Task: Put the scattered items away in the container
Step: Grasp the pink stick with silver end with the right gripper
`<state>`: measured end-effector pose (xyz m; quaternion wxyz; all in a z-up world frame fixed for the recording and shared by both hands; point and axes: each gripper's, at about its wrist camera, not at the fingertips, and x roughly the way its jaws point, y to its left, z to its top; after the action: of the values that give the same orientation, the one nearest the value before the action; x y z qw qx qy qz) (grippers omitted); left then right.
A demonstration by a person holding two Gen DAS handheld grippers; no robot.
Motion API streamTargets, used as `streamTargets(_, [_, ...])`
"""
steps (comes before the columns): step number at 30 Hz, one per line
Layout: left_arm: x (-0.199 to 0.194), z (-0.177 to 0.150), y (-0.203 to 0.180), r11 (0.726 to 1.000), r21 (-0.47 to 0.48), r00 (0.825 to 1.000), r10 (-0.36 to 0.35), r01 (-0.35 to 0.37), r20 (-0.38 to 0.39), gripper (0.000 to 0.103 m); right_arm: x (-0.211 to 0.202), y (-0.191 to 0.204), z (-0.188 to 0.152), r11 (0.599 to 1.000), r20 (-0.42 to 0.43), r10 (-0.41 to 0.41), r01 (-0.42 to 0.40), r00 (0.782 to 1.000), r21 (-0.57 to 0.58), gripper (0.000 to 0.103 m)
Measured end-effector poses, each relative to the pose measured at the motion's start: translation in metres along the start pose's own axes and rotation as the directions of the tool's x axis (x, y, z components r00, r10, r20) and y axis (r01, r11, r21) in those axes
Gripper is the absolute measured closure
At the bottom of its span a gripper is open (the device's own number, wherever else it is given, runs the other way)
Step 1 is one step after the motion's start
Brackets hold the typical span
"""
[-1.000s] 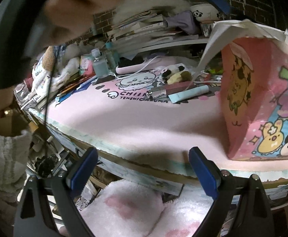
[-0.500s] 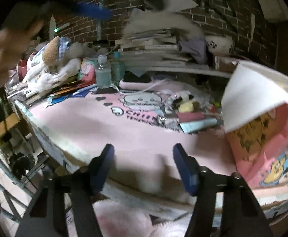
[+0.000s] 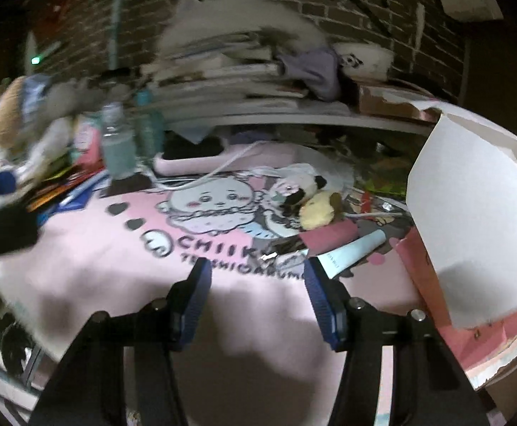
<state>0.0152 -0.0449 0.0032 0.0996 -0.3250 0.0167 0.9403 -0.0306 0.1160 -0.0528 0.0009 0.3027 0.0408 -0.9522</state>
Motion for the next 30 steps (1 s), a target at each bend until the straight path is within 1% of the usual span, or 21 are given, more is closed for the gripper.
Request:
streamTargets(4, [0.0,-0.002,0.002,1.0,0.01,1.0,-0.007,0.007,0.007,0.012,0.019,-0.008,0.01,0.998,-0.052,-0.045,0.047,0.998,0.045,0.051])
streamTargets(6, [0.001,-0.003,0.002,1.0,0.006,1.0,-0.015,0.015,0.005,0.012,0.026,-0.011,0.014,0.996,-0.075,-0.063,0.067,0.995,0.06,0.045])
streamTargets(7, [0.001,-0.004,0.003,1.0,0.004,1.0,-0.02,0.02,0.003,0.012,0.029,-0.013,0.016,0.996,-0.083,-0.056,0.062,0.995,0.07,0.041])
streamTargets(8, [0.002,-0.005,0.004,1.0,0.003,1.0,-0.022,0.022,0.0,0.012,0.031,-0.015,0.017,0.995,-0.089,-0.054,0.062,0.995,0.081,0.041])
streamTargets(12, [0.007,-0.01,0.008,1.0,0.01,1.0,-0.006,0.006,-0.013,0.012,0.043,-0.019,0.02,0.991,-0.128,-0.049,0.064,0.991,0.114,0.04])
streamTargets(15, [0.008,-0.012,0.012,1.0,0.006,1.0,-0.002,0.002,-0.017,0.012,0.044,-0.02,0.019,0.991,-0.119,-0.068,0.081,0.991,0.107,0.041])
streamTargets(17, [0.008,-0.014,0.016,1.0,-0.005,1.0,-0.007,0.007,-0.016,0.012,0.042,-0.022,0.017,0.989,-0.108,-0.066,0.079,0.992,0.123,0.051])
streamTargets(18, [0.009,-0.014,0.018,1.0,-0.011,1.0,-0.009,0.008,-0.017,0.012,0.041,-0.022,0.016,0.99,-0.105,-0.063,0.076,0.992,0.121,0.054])
streamTargets(20, [0.009,-0.015,0.021,1.0,-0.021,1.0,-0.008,0.007,-0.018,0.012,0.039,-0.02,0.014,0.992,-0.105,-0.056,0.067,0.993,0.105,0.063])
streamTargets(23, [0.008,-0.017,0.024,1.0,-0.028,1.0,-0.006,0.005,-0.019,0.012,0.036,-0.019,0.008,0.995,-0.104,-0.035,0.045,0.994,0.093,0.071])
streamTargets(26, [0.006,-0.018,0.023,1.0,-0.026,1.0,-0.003,0.002,-0.018,0.012,0.028,-0.019,0.002,0.996,-0.095,-0.005,0.013,0.995,0.087,0.076])
streamTargets(30, [0.005,-0.019,0.021,1.0,-0.019,1.0,0.0,0.0,-0.02,0.012,0.019,-0.018,-0.006,0.997,-0.063,0.001,0.004,0.998,0.071,0.08])
